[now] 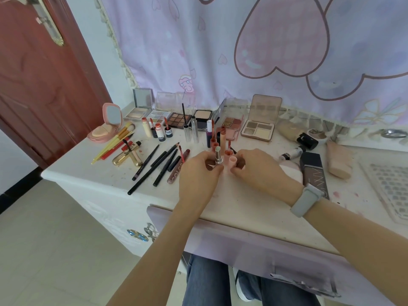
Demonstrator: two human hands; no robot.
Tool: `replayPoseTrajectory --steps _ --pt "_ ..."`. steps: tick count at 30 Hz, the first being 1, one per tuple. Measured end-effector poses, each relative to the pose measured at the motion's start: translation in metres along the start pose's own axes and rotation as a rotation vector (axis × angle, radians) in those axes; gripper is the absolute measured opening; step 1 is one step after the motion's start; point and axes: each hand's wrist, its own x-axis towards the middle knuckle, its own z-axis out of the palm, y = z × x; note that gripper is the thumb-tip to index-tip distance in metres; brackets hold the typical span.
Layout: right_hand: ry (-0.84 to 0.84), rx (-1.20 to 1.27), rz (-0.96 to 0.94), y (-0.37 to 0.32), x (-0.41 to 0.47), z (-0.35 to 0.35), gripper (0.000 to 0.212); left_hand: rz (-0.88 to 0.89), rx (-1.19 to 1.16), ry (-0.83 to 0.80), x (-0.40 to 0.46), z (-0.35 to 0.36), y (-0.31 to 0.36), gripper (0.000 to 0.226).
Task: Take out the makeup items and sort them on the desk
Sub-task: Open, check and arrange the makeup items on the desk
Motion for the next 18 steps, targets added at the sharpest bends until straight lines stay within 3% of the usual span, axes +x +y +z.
replayPoseTrajectory --steps 9,12,18 --pt "0.0 -0.153 -0.003 -0.002 0.003 0.004 0.033 -0.004 0.09 -0.002 0.003 0.003 0.002 0.024" --pt "0.002 -0.158 0.019 0.001 -0.001 0.001 0.025 -0.002 0.063 0.006 0.0 0.003 0.002 0.025" --pt "0.031 -0.475 0.052 0.012 -0.004 -0.006 0.033 0.029 0.083 0.055 -0.007 0.0 0.0 0.029"
